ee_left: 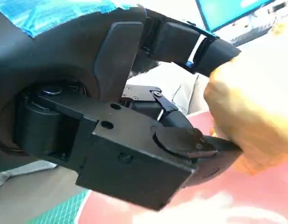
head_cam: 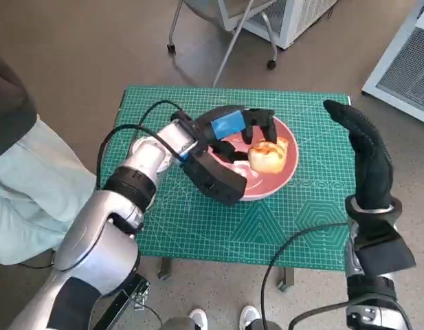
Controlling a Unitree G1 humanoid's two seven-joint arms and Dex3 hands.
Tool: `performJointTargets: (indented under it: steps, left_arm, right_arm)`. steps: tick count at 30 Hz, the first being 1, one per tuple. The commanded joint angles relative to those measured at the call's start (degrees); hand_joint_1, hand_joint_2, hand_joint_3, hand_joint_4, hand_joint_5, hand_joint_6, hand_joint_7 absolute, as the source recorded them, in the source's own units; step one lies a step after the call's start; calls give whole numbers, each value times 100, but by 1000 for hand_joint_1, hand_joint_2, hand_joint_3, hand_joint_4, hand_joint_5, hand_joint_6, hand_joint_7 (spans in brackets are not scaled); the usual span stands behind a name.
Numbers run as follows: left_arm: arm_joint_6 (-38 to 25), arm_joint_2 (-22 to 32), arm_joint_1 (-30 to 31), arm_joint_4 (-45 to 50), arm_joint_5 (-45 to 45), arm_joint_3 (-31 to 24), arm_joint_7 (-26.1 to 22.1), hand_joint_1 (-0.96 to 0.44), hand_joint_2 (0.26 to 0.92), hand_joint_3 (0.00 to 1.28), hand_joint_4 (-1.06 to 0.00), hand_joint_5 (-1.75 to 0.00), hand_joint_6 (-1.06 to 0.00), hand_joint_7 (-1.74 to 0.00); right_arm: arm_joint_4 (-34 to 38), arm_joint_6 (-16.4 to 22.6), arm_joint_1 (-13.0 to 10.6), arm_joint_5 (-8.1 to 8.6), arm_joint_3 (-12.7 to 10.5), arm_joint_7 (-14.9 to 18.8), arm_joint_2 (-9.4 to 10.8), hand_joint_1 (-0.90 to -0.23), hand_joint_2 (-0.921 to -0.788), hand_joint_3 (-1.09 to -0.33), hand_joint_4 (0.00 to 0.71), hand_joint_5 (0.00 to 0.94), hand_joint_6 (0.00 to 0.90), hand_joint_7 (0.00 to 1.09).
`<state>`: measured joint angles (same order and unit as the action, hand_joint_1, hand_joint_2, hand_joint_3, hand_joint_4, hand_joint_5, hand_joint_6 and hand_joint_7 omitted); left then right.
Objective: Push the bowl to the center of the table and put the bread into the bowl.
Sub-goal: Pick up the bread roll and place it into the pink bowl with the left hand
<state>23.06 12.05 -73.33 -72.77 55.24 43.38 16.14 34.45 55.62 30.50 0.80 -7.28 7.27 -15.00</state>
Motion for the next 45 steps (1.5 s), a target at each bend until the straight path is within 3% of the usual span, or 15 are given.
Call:
performJointTargets:
  steps: [1, 8, 12, 13, 14, 16, 19, 22, 26, 32, 45]
  left_arm:
    - [-73, 5, 77, -13, -95, -51, -6, -1, 913, 98, -638, -1112, -641, -1271]
    - [-154, 78, 96, 26, -65, -49, 4, 0, 910, 89, -629, -1151, -672, -1218]
    - [-297, 95, 124, 22, -116, -97, -150, 0, 918, 131, -558, -1205, -619, -1278]
    - [-342, 97, 136, 21, -131, -113, -210, 2, 913, 124, -482, -911, -530, -1015]
    - [-411, 100, 144, 28, -148, -130, -320, 3, 914, 113, -477, -762, -519, -883]
    - [-541, 102, 144, 59, -178, -162, -554, -11, 911, 63, -365, -321, -427, -453]
    - [-794, 106, 103, 159, -249, -215, -1047, -74, 878, 26, -211, -105, -329, -206]
    - [-987, 166, 54, 360, -324, -271, -1520, -165, 842, 10, -117, -34, -265, -103]
    - [-1098, 307, 75, 747, -449, -408, -1913, -224, 824, 3, -74, -9, -237, -59]
    - [-930, 740, 316, 1606, -698, -729, -2096, -233, 816, 0, -82, -10, -264, -56]
    - [-491, 1985, 1152, 3904, -1405, -1716, -2742, -217, 810, 1, -262, -40, -469, -128]
  right_arm:
    - [31, -105, -126, -22, 30, -4, 35, -566, -921, -876, 333, 27, 23, 849]
    - [45, -124, -114, 9, 62, 20, 44, -562, -921, -878, 339, 30, 22, 851]
    - [24, -152, -126, 37, 86, 40, 52, -561, -921, -879, 341, 30, 21, 853]
    - [14, -159, -133, 46, 91, 48, 53, -558, -921, -879, 341, 30, 20, 854]
    - [8, -169, -136, 56, 95, 56, 53, -557, -921, -879, 341, 30, 20, 854]
    - [-5, -190, -143, 77, 103, 71, 49, -554, -921, -880, 341, 30, 18, 856]
    - [-17, -221, -148, 122, 108, 104, 40, -555, -921, -879, 341, 30, 16, 859]
    - [-36, -255, -147, 177, 112, 144, 31, -557, -921, -878, 341, 30, 15, 861]
    - [-53, -303, -133, 229, 114, 189, 38, -559, -921, -877, 340, 30, 15, 863]
    - [-74, -359, -105, 280, 130, 243, 77, -570, -921, -874, 340, 29, 13, 869]
    - [-43, -339, -22, 304, 189, 317, 156, -579, -921, -874, 341, 30, 0, 881]
